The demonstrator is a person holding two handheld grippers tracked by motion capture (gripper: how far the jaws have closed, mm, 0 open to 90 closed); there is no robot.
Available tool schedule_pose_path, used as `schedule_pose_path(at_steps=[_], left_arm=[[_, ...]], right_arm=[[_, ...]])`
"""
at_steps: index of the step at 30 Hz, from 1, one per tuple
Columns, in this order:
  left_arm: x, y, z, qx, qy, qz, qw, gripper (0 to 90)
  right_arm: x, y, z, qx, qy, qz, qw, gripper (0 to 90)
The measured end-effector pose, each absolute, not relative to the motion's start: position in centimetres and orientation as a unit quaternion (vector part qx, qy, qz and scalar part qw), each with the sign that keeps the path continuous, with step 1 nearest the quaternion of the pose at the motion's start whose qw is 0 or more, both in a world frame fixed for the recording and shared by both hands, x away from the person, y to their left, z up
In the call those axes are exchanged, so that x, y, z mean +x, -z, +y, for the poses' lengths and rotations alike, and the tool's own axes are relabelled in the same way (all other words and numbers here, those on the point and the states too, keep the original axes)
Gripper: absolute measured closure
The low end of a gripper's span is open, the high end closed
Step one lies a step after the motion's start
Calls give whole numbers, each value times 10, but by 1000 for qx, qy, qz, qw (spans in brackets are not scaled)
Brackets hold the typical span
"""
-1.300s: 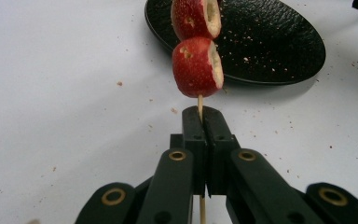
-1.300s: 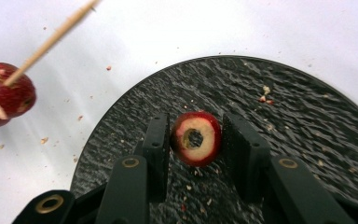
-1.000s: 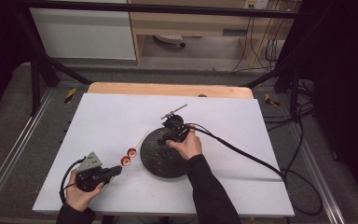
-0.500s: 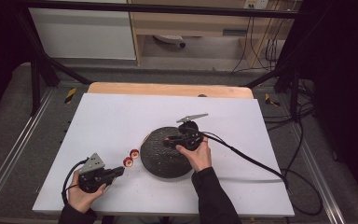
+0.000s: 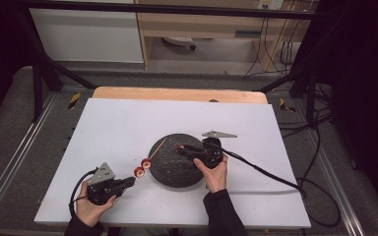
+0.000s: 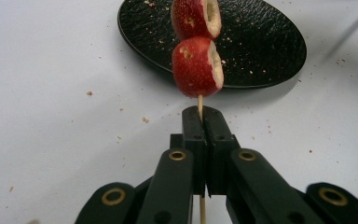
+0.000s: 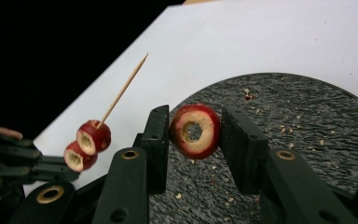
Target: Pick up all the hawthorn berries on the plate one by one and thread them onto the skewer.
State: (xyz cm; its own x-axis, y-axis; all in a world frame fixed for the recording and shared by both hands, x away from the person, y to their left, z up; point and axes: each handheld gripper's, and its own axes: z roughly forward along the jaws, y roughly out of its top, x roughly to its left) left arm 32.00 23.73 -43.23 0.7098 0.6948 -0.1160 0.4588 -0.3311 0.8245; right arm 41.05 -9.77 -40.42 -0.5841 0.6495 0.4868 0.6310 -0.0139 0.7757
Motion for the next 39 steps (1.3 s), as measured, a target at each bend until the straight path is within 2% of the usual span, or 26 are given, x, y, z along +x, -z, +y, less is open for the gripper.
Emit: schedule_pose_path(at_steps=[22, 39], left_arm=[[316, 436, 224, 800, -137, 361, 459, 887], [310, 439, 215, 791, -140, 370, 466, 887]], right_arm=[[392, 432, -97, 483, -646, 591, 25, 638], [386, 433, -95, 491, -696, 522, 44, 639]])
